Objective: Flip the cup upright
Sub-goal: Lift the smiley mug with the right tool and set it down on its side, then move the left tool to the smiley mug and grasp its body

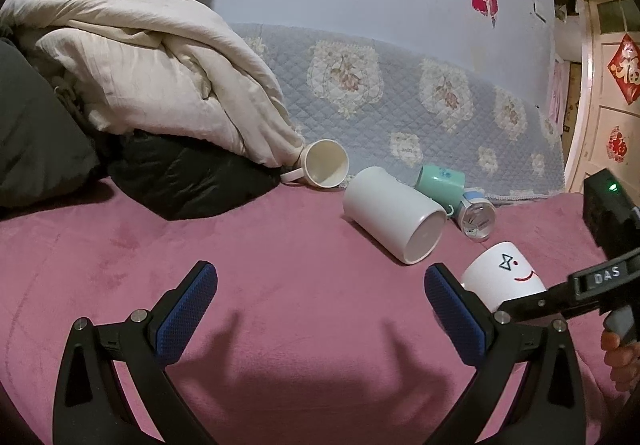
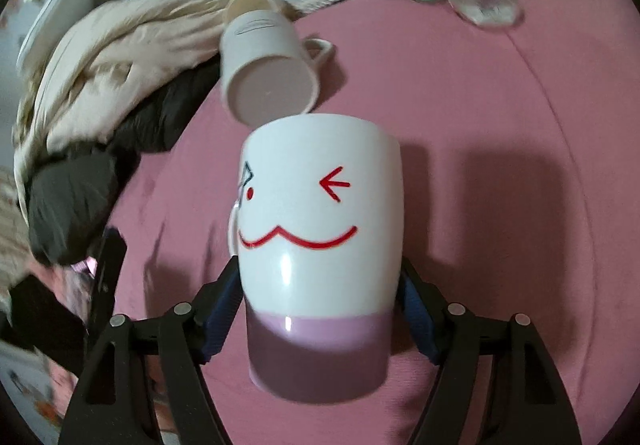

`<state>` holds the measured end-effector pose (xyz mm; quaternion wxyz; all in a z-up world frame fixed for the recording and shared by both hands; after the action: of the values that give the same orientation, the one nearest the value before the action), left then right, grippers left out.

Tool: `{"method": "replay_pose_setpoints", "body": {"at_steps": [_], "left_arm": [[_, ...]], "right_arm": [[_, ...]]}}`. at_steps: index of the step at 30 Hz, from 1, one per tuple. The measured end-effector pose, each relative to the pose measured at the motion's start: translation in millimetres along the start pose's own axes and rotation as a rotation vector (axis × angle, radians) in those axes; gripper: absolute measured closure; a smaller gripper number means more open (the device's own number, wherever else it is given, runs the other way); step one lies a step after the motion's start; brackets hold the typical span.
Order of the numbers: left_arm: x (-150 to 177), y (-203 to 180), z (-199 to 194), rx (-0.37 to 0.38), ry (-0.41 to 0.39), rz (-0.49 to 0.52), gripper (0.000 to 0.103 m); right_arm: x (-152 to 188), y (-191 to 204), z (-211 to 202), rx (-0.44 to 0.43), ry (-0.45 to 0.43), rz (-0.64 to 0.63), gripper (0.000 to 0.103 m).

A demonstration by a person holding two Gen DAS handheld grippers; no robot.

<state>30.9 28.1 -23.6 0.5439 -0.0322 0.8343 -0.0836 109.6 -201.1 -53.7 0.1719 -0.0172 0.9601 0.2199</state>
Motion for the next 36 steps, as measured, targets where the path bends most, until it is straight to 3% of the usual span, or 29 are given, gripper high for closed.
{"method": "replay_pose_setpoints", "body": {"at_steps": [2, 7, 11, 13, 16, 19, 20, 25, 28, 36], "left_arm": [[0, 0, 1, -0.001, 0.003, 0.0, 0.0], [0, 2, 4, -0.009, 0.016, -0.002, 0.0], [-1, 3, 2, -0.006, 0.006, -0.003, 0.0], [0, 3, 2, -0.007, 0.006, -0.002, 0.0], [-1, 3, -1, -0.009, -0.004, 0.003, 0.0], [-2, 1, -3, -0.011, -0.013, 0.011, 0.0], [-2, 1, -3, -0.011, -0.015, 0.013, 0.0], [-3, -6, -8, -0.033, -0.039, 0.043, 0.0], [-4, -9, -9, -0.041, -0.045, 0.058, 0.0], [-7, -19, -14, -0.1, -0.057, 0.1, 0.0]], "right_arm": [[0, 5, -11, 0.024, -0.046, -0.052, 0.017], [7, 3, -44, 0.058, -0.175, -0.132, 0.017], [26, -17, -78, 0.145, -0.431, -0.156, 0.012], [34, -28, -89, 0.236, -0.573, -0.178, 0.012], [52, -45, -103, 0.449, -0.845, -0.206, 0.011], [71, -51, -105, 0.546, -0.983, -0.318, 0.0], [74, -53, -103, 0.565, -0.999, -0.332, 0.0], [52, -48, -79, 0.574, -0.853, -0.379, 0.0], [55, -51, -79, 0.557, -0.849, -0.376, 0.0], [51, -92, -98, 0.309, -0.847, -0.191, 0.0]]}}
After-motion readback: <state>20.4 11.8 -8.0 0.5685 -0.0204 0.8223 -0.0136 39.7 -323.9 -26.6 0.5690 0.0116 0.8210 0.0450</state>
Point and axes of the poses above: each gripper's, at about its wrist camera, not at the fingertips, and z roughly the way its jaws point, y to its left, x to its underside, the point moved 1 cm from there along z, roughly the way its jaws point, and after that the axes turned 2 degrees about x, right-handed, at the moved point
